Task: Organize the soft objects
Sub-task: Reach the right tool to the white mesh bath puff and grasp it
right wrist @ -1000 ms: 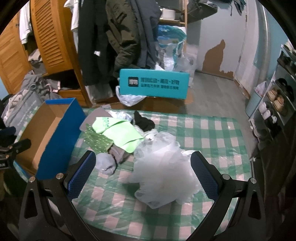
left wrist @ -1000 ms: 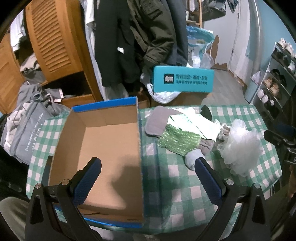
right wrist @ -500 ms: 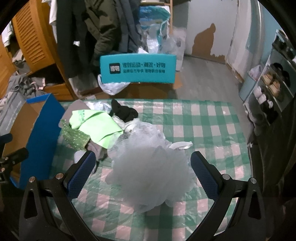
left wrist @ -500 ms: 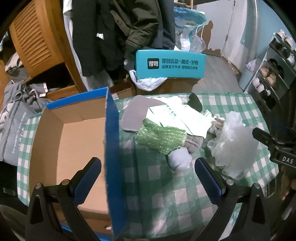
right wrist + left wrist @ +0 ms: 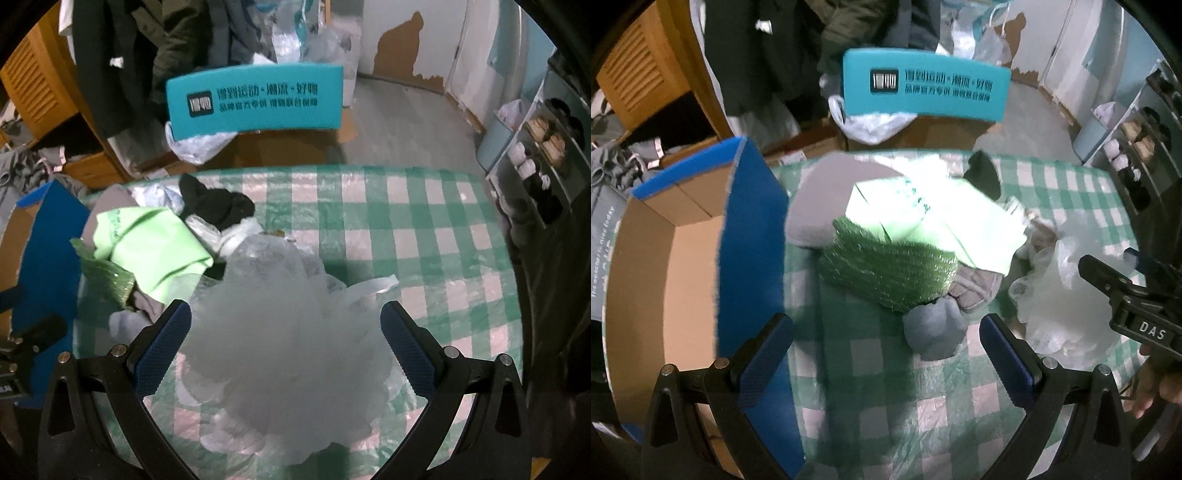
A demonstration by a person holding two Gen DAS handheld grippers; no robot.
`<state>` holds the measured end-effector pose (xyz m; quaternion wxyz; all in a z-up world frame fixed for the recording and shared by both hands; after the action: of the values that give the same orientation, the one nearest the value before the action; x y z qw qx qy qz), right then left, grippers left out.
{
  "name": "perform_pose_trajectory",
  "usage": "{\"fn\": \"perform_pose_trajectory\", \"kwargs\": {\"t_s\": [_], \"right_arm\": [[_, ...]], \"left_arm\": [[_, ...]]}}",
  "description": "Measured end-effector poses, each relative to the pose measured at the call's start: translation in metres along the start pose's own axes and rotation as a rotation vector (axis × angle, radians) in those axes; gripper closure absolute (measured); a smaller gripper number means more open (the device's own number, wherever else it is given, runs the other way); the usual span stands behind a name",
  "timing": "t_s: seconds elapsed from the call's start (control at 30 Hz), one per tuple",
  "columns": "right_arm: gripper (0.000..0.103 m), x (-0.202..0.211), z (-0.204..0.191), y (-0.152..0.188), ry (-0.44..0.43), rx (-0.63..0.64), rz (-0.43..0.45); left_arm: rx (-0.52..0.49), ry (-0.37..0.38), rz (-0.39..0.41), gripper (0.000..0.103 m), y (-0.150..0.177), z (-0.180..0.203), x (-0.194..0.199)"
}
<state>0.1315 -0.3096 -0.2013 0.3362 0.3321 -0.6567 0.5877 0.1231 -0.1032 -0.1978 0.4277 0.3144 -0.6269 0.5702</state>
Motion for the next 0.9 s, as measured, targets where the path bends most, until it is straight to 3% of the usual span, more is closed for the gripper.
{"fn": "perform_pose_trajectory", "kwargs": {"t_s": [0.73,0.83,0.9], "right_arm": [[0.002,-0.050,0.008,0.055,0.026,0.060,-0.177],[0.002,-0.054,0.011,0.058,0.021,0.056,-0.182],[0.001,-0.057,0.013,0.062,0.019,0.060,-0.188]], "left_arm": [[0.032,0.030,-0.149,0.002,0.025,0.021,-0.075],[0.028,0.019,-0.160,0.016,0.024,0.024,-0.081],[0.019,0.011,-0.153,0.019,0.022,0.026,-0.082]]}}
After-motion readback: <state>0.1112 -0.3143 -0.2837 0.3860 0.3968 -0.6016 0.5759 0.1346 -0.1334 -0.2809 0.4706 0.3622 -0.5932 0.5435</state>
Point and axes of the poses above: each gripper's, at about its wrist camera, not at the fingertips, and x roughly against the way its jaws point, z to its right, y to its underside, the point moved 9 cm from there along -x, roughly the way its jaws point, and after that the axes turned 7 degrees about z, right-handed, at the moved point
